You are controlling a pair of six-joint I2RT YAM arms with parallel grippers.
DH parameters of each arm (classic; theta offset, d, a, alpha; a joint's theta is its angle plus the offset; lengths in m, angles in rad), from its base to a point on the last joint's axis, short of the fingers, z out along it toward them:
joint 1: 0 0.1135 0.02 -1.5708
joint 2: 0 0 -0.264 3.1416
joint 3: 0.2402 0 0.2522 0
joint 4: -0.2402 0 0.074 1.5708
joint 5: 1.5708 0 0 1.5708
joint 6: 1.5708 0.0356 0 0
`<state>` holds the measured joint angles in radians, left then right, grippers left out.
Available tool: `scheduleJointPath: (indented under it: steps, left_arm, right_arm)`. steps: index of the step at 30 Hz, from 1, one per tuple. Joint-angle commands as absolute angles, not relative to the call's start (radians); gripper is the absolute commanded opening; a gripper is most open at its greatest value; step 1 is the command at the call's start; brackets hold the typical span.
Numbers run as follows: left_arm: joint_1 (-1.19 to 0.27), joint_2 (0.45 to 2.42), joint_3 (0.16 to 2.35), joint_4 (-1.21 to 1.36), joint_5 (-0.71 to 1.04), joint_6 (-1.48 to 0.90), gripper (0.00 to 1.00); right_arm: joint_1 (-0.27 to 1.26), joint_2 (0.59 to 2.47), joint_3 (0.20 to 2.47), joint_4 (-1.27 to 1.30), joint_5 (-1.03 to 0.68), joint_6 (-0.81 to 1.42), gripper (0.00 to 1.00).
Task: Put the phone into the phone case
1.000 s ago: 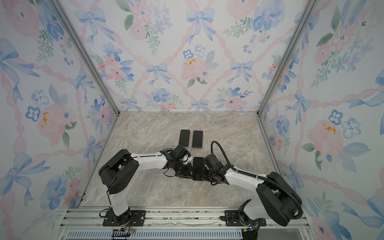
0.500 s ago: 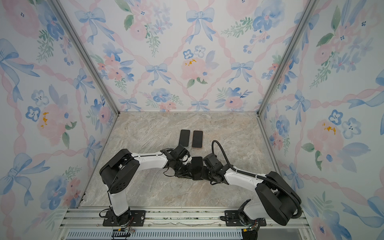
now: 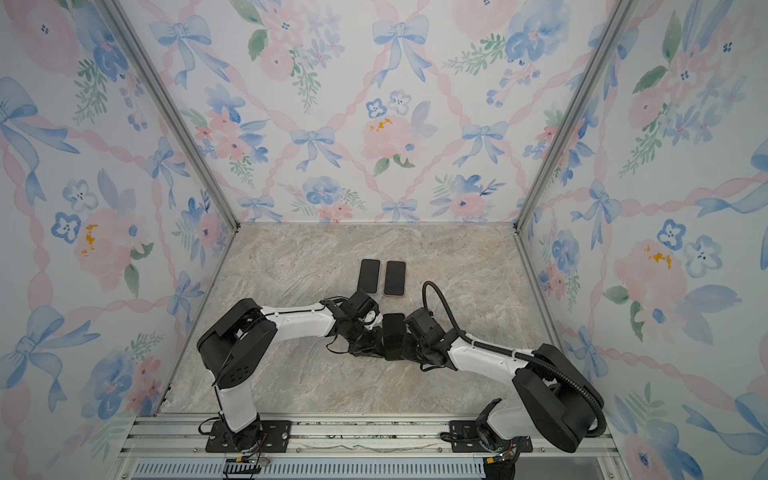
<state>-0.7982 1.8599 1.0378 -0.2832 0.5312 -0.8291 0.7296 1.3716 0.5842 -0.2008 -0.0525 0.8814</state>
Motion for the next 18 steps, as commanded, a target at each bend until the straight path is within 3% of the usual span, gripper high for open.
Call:
scheduleJointPath:
  steps: [1,7,18]
  left_arm:
    - [-0.792,1.833,1.021,-0.26,0.498,-0.824,0.19]
    - [-0.704,1.855,1.089,-0.264,0.476,-0.77,0.33]
    - [-0.648,1.995,1.231,-0.282,0.502,-0.704,0.36]
  right_arm:
    - [0.716,1.325,0.631,-0.29,-0.061,0.818,0.31]
    - [0.63,1.385,0.711,-0.253,-0.08,0.719,0.39]
    - [0.55,1.632,0.873,-0.201,-0.144,0.631,0.41]
